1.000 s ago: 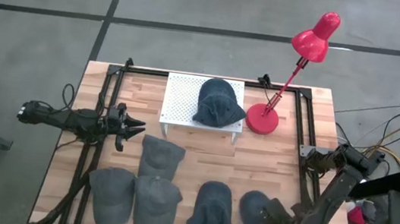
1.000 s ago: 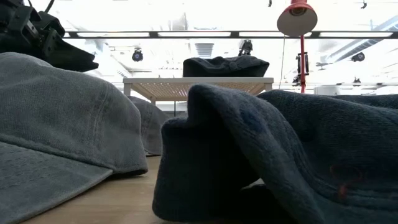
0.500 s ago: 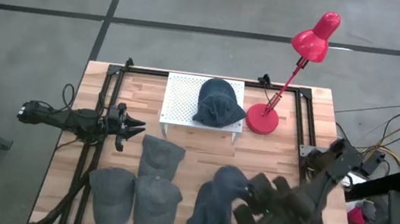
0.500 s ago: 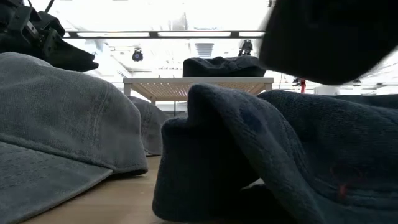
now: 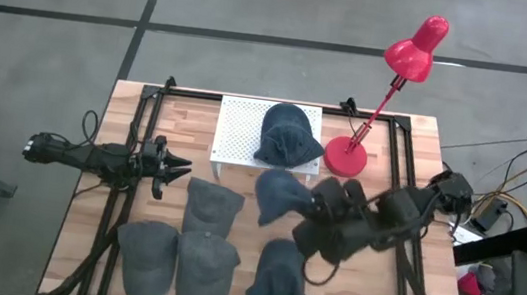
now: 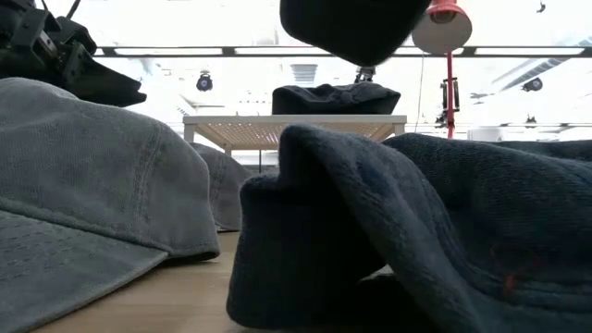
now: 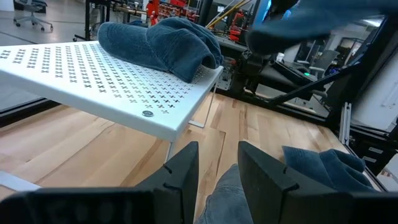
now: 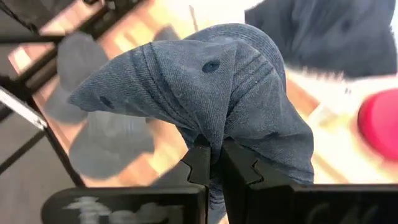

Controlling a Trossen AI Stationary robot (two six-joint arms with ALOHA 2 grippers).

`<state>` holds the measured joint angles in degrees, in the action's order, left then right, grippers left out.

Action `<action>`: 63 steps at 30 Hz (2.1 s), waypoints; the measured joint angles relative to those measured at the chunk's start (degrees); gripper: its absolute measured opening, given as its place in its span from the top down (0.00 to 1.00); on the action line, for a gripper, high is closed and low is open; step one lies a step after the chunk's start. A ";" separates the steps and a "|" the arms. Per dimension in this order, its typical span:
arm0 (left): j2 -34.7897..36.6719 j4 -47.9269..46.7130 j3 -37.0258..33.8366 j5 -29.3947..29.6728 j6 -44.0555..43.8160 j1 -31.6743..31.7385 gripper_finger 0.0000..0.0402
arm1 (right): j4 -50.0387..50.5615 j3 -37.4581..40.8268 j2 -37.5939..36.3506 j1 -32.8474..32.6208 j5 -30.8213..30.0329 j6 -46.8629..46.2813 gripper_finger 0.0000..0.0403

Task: Pick & Place hat
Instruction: Stack the right blue cap on the blue cap on the shelf

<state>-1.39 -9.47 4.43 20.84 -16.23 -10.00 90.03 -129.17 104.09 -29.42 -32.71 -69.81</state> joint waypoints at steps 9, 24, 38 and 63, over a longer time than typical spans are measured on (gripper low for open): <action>0.00 -0.01 0.00 0.00 0.02 0.00 0.71 | -1.78 -5.70 -0.68 6.39 -4.23 10.62 0.97; -0.90 -0.11 0.00 -0.01 0.37 0.00 0.71 | -1.91 -5.59 0.77 20.48 -8.02 28.10 0.97; -1.09 -0.11 -0.02 0.00 2.69 0.00 0.71 | -1.90 -5.52 10.86 26.51 -7.96 29.73 0.97; -1.11 -0.06 -0.02 0.00 2.77 0.00 0.71 | -0.01 -4.36 9.51 26.44 -7.98 24.70 0.97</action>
<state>-2.50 -9.54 4.40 20.84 -13.45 -10.00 90.02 -133.53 113.60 -2.98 -40.69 -45.10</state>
